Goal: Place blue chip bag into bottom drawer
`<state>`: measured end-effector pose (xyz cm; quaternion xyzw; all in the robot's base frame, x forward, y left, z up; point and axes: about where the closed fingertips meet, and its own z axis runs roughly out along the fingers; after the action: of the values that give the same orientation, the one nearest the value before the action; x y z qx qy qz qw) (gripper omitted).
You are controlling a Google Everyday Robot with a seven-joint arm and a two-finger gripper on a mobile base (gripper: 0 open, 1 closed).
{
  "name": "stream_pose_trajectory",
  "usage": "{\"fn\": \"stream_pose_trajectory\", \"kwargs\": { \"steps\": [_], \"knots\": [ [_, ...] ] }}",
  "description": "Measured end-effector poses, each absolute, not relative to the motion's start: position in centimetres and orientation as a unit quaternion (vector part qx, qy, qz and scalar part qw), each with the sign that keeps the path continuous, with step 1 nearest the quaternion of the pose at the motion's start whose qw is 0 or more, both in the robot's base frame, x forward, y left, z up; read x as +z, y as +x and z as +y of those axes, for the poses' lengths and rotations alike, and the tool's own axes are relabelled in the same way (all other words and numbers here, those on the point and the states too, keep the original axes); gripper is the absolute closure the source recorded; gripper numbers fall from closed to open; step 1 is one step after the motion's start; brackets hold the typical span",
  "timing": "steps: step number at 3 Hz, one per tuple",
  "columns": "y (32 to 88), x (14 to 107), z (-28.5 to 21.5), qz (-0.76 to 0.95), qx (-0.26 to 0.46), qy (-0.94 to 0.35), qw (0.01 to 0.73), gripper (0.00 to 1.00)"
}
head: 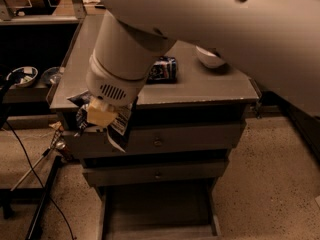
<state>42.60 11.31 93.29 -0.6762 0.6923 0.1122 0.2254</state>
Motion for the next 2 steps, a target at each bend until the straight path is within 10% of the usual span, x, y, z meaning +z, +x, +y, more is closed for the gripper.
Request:
{"fn": "stream_pose_trajectory", "kwargs": {
  "steps": [2],
  "knots": [
    [37.4, 89.7, 12.1, 0.698, 0.173, -0.669, 0.188, 1.00]
  ]
}}
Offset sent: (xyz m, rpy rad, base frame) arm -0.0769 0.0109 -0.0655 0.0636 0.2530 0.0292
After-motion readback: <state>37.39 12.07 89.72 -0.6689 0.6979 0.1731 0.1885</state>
